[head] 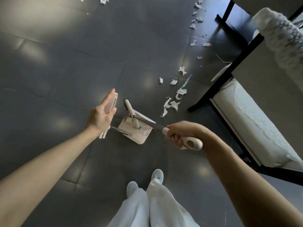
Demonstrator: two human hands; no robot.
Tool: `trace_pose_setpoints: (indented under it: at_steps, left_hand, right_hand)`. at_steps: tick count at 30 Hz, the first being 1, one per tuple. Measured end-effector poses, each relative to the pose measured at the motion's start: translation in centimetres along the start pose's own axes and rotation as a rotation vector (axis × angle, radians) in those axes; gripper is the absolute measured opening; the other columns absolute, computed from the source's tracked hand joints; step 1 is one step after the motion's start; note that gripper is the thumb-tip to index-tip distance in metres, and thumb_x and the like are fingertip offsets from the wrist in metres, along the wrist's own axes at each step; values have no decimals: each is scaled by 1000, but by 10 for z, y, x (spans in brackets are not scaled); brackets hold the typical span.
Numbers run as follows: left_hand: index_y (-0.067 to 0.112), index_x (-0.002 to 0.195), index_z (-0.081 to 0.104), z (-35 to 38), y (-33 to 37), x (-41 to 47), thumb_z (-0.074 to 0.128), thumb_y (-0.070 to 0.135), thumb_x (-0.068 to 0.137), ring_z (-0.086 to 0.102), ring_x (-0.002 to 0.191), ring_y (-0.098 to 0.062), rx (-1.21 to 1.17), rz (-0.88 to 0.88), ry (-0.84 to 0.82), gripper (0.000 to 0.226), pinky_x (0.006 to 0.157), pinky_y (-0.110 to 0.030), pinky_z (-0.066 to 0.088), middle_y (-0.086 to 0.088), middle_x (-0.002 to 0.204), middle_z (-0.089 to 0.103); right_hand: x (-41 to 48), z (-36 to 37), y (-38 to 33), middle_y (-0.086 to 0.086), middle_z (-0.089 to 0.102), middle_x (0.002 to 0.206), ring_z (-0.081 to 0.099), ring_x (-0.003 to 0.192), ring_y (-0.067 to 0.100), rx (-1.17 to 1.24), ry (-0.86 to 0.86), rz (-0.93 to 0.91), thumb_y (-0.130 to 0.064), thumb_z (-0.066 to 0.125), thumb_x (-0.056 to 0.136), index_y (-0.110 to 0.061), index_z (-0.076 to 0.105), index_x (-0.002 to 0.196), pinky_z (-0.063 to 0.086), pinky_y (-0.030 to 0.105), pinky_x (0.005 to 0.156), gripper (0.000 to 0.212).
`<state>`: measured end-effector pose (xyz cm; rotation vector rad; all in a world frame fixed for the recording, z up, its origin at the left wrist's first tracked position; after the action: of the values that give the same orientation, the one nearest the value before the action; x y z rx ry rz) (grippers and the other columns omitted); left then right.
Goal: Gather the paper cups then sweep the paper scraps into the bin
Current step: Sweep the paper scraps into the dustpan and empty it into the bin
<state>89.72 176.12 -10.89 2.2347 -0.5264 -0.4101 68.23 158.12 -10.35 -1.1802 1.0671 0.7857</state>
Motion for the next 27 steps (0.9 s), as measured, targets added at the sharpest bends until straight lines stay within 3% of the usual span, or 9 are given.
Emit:
trace_pose_setpoints:
  at_steps: [3,7,11,14,16,19,22,25,27]
  left_hand:
    - [59,134,34,-22,17,34,57,7,92,51,110,-52,-73,2,69,70,89,-61,46,-30,126,53]
    - [70,128,33,-59,41,103,57,14,89,49,110,-56,-127,24,178,72,86,-65,45,-33,125,50]
    - [73,125,33,-93,55,190,53,29,80,49,107,-57,-225,45,283,66,81,-67,46,-33,125,50]
    - [73,124,34,-122,63,275,53,31,78,56,98,-55,-268,73,336,65,74,-57,51,-31,126,51]
    - [74,124,35,-143,72,339,53,30,78,60,78,-49,-276,96,342,66,67,-50,52,-28,122,56]
    - [73,124,37,-182,98,436,53,27,78,47,42,-18,-283,129,356,67,53,-31,45,-17,97,67]
    - [67,129,37,-211,127,523,52,21,82,45,42,-7,-258,176,338,68,47,-25,41,-14,116,65]
    - [59,136,35,-238,143,600,52,17,84,55,55,-27,-266,180,389,69,55,-35,49,-20,127,58]
    - [63,133,31,-254,148,654,51,16,85,58,87,-51,-252,165,434,70,70,-52,53,-24,132,53]
  right_hand:
    - [-14,-9,-45,1,40,42,35,32,6,19,-37,-18,4,44,87,-13,52,103,34,12,35,24]
    - [-27,-24,-128,1,39,42,35,30,6,-60,-7,-105,4,42,89,-8,51,90,34,11,35,15]
    - [-23,-47,-230,3,39,51,35,33,6,-131,66,-186,2,42,89,-8,50,100,32,11,35,18]
    - [-10,-63,-313,3,39,53,34,33,4,-158,108,-248,1,42,91,-4,56,113,32,12,34,27]
    - [-2,-73,-368,3,38,56,35,32,3,-147,141,-288,2,43,92,-2,51,130,31,11,33,39]
    - [9,-83,-452,3,33,59,32,31,1,-52,101,-321,4,40,95,-8,43,139,29,11,31,45]
    - [22,-93,-537,2,32,60,32,29,0,23,74,-353,3,40,96,-6,37,142,29,10,30,46]
    - [45,-103,-624,2,30,61,31,29,0,76,21,-393,5,40,96,-14,45,128,29,9,31,37]
    - [66,-110,-679,1,31,59,31,29,1,68,11,-417,5,42,96,-20,44,118,30,9,31,34]
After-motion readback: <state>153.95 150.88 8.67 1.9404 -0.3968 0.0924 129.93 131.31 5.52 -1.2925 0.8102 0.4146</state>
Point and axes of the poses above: each hand's wrist, its own x-axis towards the middle knuckle, its own z-axis out of the palm, y = z × x, the point moved 7 cm from there along x, towards the middle knuckle
